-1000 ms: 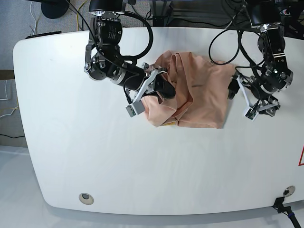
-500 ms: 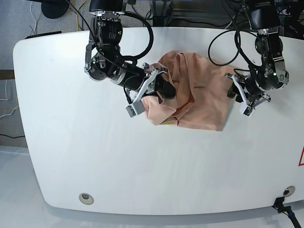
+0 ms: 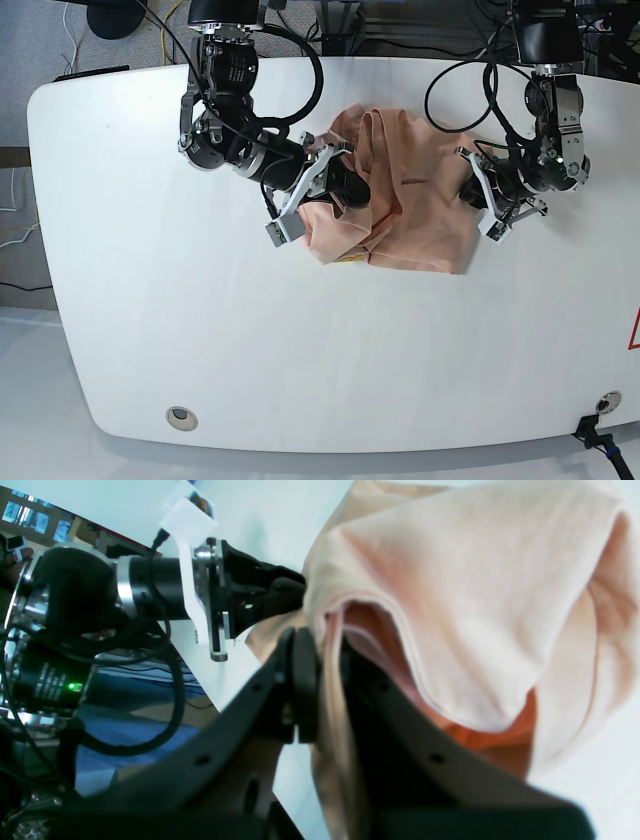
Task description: Fold the T-shirt properly
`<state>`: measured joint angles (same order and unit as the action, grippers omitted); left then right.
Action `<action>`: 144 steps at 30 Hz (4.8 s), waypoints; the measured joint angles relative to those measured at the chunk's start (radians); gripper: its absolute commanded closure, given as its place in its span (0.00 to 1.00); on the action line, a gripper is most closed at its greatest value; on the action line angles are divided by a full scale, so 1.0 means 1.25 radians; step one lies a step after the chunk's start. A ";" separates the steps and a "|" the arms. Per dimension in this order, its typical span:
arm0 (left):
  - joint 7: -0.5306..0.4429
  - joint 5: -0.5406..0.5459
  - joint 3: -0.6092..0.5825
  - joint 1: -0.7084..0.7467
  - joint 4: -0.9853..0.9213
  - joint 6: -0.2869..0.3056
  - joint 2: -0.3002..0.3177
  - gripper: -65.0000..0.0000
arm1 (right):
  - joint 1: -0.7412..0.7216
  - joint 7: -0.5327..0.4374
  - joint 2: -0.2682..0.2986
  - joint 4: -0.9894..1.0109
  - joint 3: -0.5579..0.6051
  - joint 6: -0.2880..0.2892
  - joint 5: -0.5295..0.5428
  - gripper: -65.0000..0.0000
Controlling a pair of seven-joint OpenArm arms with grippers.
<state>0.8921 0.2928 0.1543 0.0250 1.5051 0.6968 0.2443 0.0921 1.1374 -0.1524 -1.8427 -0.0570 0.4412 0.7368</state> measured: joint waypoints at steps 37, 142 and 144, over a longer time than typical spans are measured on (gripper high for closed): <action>-0.002 -0.002 0.000 0.002 0.000 0.000 -0.042 0.85 | -0.211 -0.118 0.007 0.180 0.353 -0.004 -0.001 1.00; -0.042 0.001 -0.060 -0.054 0.123 0.002 0.044 0.85 | -0.184 -0.405 0.125 0.219 0.283 -0.171 -0.443 1.00; -0.037 -0.003 -0.047 -0.003 0.154 0.000 0.041 0.85 | -0.220 -0.405 0.127 0.272 0.281 -0.173 -0.443 1.00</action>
<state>0.8463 0.2893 0.0956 0.0208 1.6970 0.6968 0.2951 -0.1829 0.6308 0.0059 -1.5028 0.2947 0.2253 0.1829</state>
